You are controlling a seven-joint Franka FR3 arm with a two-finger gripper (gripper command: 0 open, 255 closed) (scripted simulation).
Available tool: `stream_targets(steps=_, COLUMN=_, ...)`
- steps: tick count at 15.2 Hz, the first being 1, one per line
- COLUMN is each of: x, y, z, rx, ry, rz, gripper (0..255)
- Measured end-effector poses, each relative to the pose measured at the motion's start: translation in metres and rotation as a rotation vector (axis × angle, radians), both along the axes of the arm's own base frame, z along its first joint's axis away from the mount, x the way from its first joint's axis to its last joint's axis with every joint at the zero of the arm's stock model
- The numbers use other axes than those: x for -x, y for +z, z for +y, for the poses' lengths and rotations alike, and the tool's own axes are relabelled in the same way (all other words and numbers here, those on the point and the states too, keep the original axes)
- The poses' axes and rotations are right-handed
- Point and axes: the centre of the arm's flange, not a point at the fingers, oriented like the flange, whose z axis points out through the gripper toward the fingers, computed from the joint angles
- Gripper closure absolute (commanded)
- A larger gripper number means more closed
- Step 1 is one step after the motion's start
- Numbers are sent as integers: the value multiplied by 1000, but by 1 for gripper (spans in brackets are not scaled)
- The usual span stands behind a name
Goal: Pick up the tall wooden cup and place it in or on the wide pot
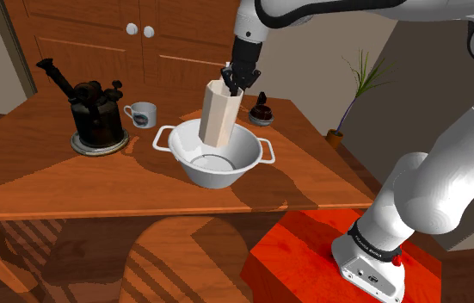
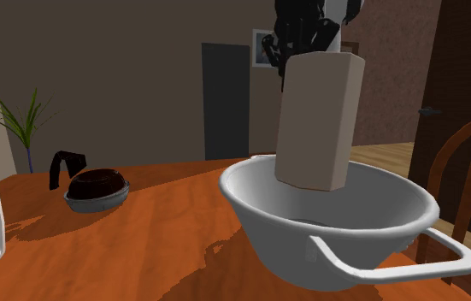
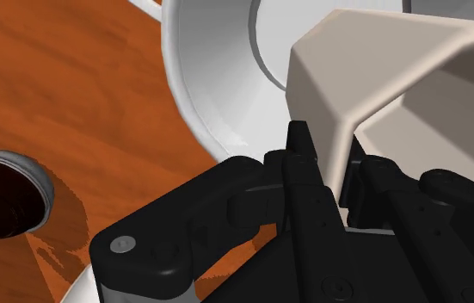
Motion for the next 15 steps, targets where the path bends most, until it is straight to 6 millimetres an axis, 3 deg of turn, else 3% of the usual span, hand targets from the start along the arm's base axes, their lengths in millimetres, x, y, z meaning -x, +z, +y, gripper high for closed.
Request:
stream_targets(steps=4, x=0, y=-1, z=0, rx=0, ry=0, rz=0, gripper=255)
stream_targets(steps=5, x=0, y=-1, z=0, rx=0, ry=0, rz=0, gripper=0)
stream_targets(steps=11, x=0, y=0, z=0, rx=0, ry=0, rz=-1, gripper=0)
stream_targets(steps=15, x=4, y=39, z=1, rx=-1, ry=0, rz=-3, gripper=0)
